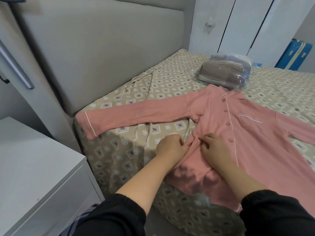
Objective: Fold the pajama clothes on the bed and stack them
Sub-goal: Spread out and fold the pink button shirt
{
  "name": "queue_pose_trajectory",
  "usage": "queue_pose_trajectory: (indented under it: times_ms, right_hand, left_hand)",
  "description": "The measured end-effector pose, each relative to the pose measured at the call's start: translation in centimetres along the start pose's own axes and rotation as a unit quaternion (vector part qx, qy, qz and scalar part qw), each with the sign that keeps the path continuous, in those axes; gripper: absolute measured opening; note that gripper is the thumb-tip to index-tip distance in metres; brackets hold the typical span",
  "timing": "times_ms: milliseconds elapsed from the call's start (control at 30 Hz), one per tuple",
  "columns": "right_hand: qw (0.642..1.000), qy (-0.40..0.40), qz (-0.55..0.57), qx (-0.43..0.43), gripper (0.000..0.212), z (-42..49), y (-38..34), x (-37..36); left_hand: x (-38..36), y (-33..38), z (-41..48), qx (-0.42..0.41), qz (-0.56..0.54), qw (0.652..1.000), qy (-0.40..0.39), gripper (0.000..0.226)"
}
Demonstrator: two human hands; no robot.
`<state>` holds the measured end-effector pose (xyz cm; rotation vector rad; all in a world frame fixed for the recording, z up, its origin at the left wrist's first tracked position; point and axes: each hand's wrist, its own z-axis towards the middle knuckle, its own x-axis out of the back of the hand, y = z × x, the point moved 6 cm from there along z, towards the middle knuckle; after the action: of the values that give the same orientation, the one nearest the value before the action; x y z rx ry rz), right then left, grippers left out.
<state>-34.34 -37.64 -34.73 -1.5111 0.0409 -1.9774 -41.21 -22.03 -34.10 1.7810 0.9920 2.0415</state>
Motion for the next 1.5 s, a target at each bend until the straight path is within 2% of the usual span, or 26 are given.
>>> queue_pose_trajectory:
  times_ms: [100,167,300,400,500,567,633,733,833,900,967,1033,1067,1100,1167,1233,1300,1367,1433,1467,1500]
  right_hand:
    - [0.999,0.029,0.004,-0.013,0.026,-0.2,-0.1,0.2]
    - [0.998,0.051,0.008,-0.019,0.023,-0.3,-0.2,0.5]
    - [0.996,0.084,0.019,-0.03,0.021,-0.4,-0.1,1.0]
    - [0.995,0.089,0.019,-0.028,0.019,-0.4,-0.2,1.0]
    - [0.995,0.086,0.021,-0.034,0.018,-0.4,-0.2,1.0]
    - [0.996,0.083,0.024,-0.037,0.018,-0.4,-0.1,1.0]
    - [0.996,0.079,0.024,-0.041,0.019,-0.5,-0.1,0.9]
    - [0.996,0.078,0.023,-0.043,0.019,-0.4,-0.1,1.0]
    - [0.996,0.077,0.022,-0.043,0.019,-0.4,-0.1,0.9]
    - [0.996,0.078,0.026,-0.043,0.018,-0.4,-0.2,0.9]
    - [0.996,0.077,0.028,-0.046,0.017,-0.4,-0.1,0.9]
    - [0.995,0.078,0.028,-0.048,0.017,-0.4,0.0,0.9]
    - [0.995,0.078,0.028,-0.048,0.016,-0.4,0.0,0.9]
    - [0.995,0.079,0.027,-0.048,0.016,-0.4,-0.1,0.9]
    - [0.996,0.077,0.024,-0.047,0.015,-0.4,-0.1,0.9]
    - [0.996,0.074,0.015,-0.044,0.015,-0.3,-0.1,0.9]
    - [0.997,0.066,-0.006,-0.042,0.015,-0.2,-0.1,0.7]
    - [0.997,0.055,-0.04,-0.045,0.014,0.0,-0.1,0.4]
    - [0.995,0.039,-0.073,-0.054,0.015,0.5,-0.2,0.2]
    - [0.995,0.028,-0.083,-0.053,0.015,0.9,-0.3,0.1]
    - [0.995,0.019,-0.089,-0.045,0.016,1.3,-0.5,0.0]
  left_hand:
    - [-0.6,0.8,0.3,-0.014,0.026,0.999,-0.024,0.008]
    - [-0.5,1.0,0.3,-0.008,0.02,0.999,-0.03,0.008]
    - [1.6,-1.3,1.0,0.069,-0.067,0.995,0.011,0.018]
    - [2.6,-3.4,1.3,0.119,-0.132,0.984,0.004,0.018]
    - [2.5,-3.0,0.9,0.09,-0.082,0.992,0.025,0.011]
    - [2.2,-1.9,0.5,0.046,-0.056,0.996,0.051,0.015]
    - [1.9,-1.0,0.5,0.013,-0.076,0.995,0.067,0.022]
    - [1.7,-0.3,0.8,0.016,-0.115,0.99,0.084,0.034]
    - [1.1,-0.2,1.2,0.014,-0.089,0.993,0.073,0.02]
    - [1.1,-0.4,1.4,0.019,-0.117,0.991,0.068,0.013]
    - [1.6,-1.3,1.9,0.054,-0.222,0.971,0.069,0.011]
    - [2.8,-2.8,2.4,0.118,-0.361,0.921,0.086,0.01]
    - [3.2,-3.9,2.7,0.154,-0.394,0.901,0.091,0.012]
    - [3.6,-4.9,3.0,0.176,-0.381,0.903,0.094,0.016]
    - [4.6,-5.8,3.5,0.167,-0.213,0.96,0.076,0.019]
    - [4.5,-5.3,3.5,0.122,-0.103,0.987,0.033,0.022]
    - [4.1,-5.2,3.7,0.108,-0.094,0.99,0.011,0.02]
    - [4.3,-5.4,3.9,0.119,-0.104,0.987,0.033,0.022]
    - [4.7,-5.5,4.3,0.142,-0.205,0.967,0.058,0.029]
    - [4.7,-5.7,4.5,0.165,-0.301,0.937,0.06,0.03]
    - [4.5,-5.8,4.5,0.194,-0.414,0.887,0.056,0.028]
